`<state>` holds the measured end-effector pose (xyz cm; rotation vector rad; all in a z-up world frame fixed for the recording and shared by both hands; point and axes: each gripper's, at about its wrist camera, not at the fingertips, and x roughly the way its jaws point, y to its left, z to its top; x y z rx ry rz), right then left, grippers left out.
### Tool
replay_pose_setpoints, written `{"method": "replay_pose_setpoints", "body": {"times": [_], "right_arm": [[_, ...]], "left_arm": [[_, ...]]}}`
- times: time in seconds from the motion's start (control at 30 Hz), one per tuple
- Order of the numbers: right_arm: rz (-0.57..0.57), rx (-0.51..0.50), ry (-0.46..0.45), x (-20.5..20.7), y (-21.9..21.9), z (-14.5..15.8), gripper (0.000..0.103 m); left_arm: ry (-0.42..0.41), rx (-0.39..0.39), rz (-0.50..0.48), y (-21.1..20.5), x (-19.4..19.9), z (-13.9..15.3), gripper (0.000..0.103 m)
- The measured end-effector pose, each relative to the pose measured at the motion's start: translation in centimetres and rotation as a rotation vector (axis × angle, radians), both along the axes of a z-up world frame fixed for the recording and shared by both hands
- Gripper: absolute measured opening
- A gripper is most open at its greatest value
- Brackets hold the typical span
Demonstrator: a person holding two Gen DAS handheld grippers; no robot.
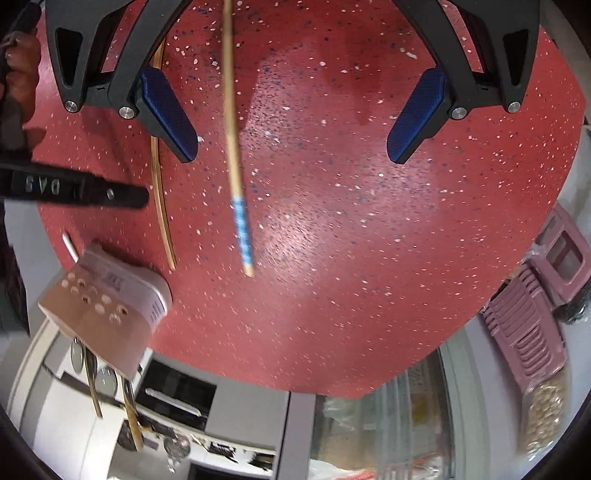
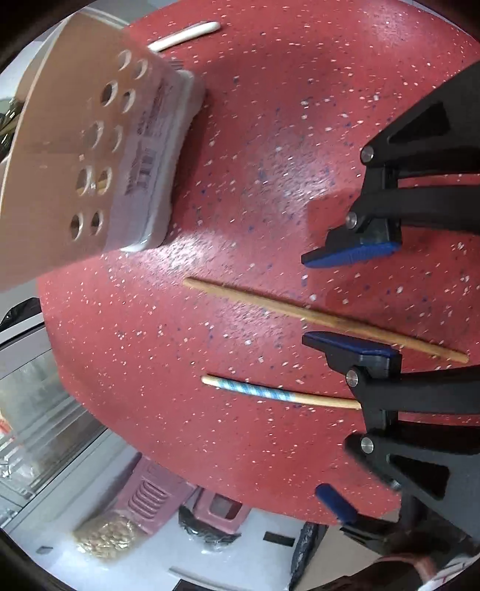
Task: Organize utensils
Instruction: 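Grasp the plain wooden chopstick with the right tool while the left tool grasps the blue-patterned chopstick, then lift both held chopsticks upright and carry them above the beige holder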
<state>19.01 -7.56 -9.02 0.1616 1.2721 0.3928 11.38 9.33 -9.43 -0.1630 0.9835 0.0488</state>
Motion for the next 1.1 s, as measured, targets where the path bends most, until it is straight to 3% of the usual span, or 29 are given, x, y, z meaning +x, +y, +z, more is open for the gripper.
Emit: {"method": "replay_pose_setpoints", "body": {"times": [0.3, 0.5, 0.73, 1.1], "right_arm": [[0.036, -0.118, 0.039, 1.4, 2.9, -0.8, 0.031], [0.106, -0.236, 0.014, 1.2, 4.9, -0.8, 0.012], [0.137, -0.182, -0.016, 0.2, 3.5, -0.7, 0.006], [0.13, -0.051, -0.071, -1.9, -0.6, 0.5, 0.006]], "left_arm": [[0.079, 0.029, 0.0, -0.4, 2.8, -1.2, 0.103], [0.133, 0.058, -0.003, -0.5, 4.7, -1.9, 0.103], [0.204, 0.069, 0.002, -0.9, 6.1, -2.8, 0.103], [0.203, 0.063, 0.036, -0.1, 6.3, -1.8, 0.099]]}}
